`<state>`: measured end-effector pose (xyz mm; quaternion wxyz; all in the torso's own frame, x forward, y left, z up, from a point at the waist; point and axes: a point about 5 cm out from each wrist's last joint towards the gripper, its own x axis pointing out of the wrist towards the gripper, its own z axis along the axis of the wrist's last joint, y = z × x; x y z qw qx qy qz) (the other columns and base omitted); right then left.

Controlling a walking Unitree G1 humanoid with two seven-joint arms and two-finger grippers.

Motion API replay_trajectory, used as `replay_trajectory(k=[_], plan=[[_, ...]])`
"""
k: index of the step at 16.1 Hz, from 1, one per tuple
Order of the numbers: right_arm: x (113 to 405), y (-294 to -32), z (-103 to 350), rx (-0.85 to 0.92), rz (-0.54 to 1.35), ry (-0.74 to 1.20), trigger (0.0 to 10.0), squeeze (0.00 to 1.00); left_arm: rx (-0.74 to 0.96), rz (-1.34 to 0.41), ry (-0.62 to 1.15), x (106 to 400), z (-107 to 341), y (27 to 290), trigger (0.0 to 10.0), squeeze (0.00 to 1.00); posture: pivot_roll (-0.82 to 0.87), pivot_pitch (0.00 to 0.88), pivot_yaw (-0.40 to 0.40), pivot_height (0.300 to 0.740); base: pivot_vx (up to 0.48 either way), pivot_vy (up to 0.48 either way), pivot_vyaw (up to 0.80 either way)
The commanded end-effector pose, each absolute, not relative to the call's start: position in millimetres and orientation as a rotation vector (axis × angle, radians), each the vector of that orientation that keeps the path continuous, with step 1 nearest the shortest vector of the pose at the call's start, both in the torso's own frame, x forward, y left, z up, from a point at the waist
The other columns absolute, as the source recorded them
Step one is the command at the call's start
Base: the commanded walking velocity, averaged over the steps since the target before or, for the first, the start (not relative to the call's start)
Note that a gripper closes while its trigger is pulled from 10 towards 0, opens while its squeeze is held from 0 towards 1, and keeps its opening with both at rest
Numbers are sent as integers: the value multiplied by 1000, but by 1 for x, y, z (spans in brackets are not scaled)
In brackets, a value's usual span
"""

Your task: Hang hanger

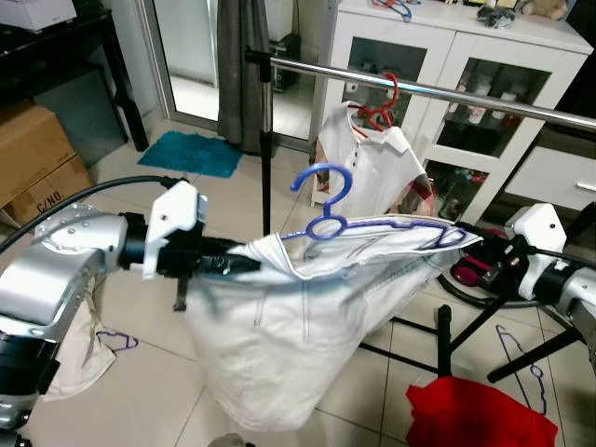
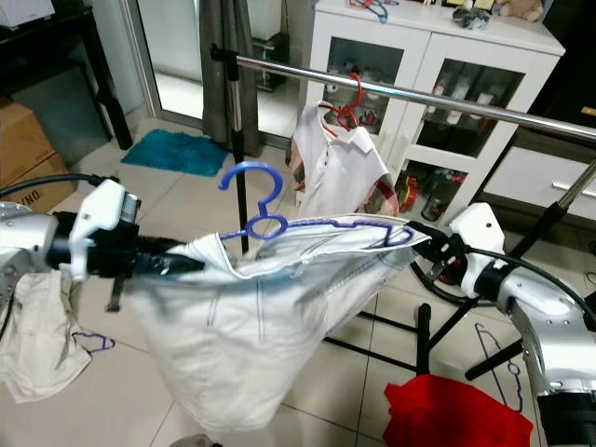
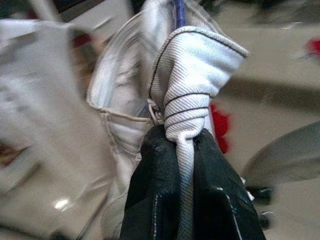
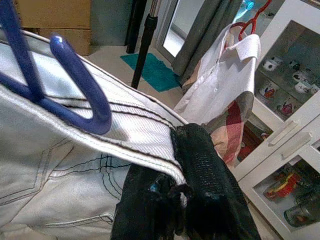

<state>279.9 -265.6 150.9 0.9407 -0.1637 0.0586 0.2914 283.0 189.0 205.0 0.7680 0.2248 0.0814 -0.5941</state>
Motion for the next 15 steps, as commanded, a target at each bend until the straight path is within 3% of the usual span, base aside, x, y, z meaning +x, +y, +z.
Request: replay_trajectory(k=[1, 4, 8, 15], plan=[[282, -281, 166, -351, 518, 90, 0, 0, 551, -1108, 156, 292, 204, 201, 0, 0, 92, 0, -60, 740, 0, 0, 0], [279, -284, 164, -340, 524, 94, 0, 0, 474, -963, 41, 294, 217, 209, 0, 0, 92, 0, -65, 740, 0, 0, 0], [280, -286, 168, -323, 520, 62, 0, 0, 441, -865, 55, 284, 208, 223, 0, 0, 99, 0, -76, 740, 0, 0, 0], [289, -273, 201, -298, 586, -98, 0, 0, 235, -1208, 186, 278, 176, 193, 0, 0, 90, 0, -72, 740, 0, 0, 0]])
